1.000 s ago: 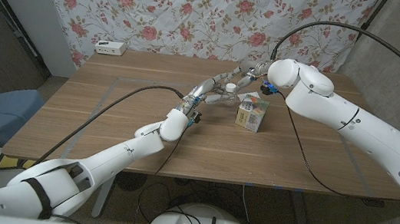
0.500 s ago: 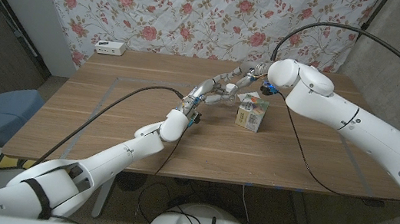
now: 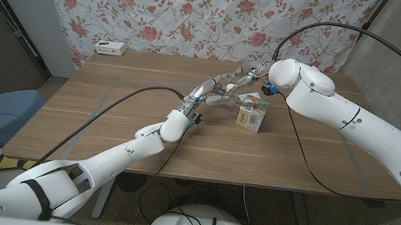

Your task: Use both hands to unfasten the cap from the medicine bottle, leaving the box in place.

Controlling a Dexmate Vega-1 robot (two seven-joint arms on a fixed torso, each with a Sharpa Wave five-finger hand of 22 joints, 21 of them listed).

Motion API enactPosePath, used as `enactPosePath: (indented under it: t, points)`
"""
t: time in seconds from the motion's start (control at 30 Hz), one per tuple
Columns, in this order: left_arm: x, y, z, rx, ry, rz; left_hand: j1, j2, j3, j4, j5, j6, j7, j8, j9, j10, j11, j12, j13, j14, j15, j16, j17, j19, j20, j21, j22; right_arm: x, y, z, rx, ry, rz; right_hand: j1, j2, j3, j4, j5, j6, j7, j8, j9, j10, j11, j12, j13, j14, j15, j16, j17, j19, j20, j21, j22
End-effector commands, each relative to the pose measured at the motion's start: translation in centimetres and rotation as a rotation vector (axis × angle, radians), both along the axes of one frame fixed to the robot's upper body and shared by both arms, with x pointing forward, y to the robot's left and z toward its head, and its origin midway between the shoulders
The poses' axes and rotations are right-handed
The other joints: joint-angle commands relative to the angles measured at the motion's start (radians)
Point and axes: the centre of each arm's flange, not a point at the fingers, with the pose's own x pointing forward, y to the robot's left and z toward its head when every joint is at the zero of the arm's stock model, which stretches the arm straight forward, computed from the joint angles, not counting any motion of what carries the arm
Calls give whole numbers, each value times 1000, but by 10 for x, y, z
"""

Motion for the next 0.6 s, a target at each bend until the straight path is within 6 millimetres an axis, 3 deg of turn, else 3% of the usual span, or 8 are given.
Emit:
enactPosePath:
  t: [0.03, 0.23, 0.6]
  points:
    - [0, 0, 0, 0, 0, 2, 6, 7, 8, 2, 6, 1, 1, 3, 3, 54, -51, 8, 4, 5, -45, 2, 2, -4, 2, 0, 3, 2, -1, 0, 8, 2, -12, -20, 3, -9, 7, 8, 16, 23, 13, 6, 1, 14, 3, 0, 0, 8, 1, 1, 5, 6, 5, 4]
    - [1, 0, 2, 2, -2, 0, 5, 7, 9, 2, 6, 2, 2, 3, 3, 53, -50, 7, 4, 3, -45, 1, 2, -4, 2, 0, 3, 3, -1, 1, 16, 4, -13, -57, 15, -17, 23, 11, 42, 44, 22, 8, 8, 18, 4, 0, 5, 9, 3, 2, 13, 4, 9, 4]
    - [1, -1, 3, 6, -5, -1, 4, 7, 10, 2, 6, 4, -2, 4, 3, 54, -51, 7, 4, 6, -46, 2, 2, -5, 2, 0, 3, 5, -1, 1, 16, 6, -24, -85, 23, -25, 30, 12, 86, 51, 36, 10, 28, 19, 9, 0, 21, 8, 8, 1, 31, 0, 13, 4]
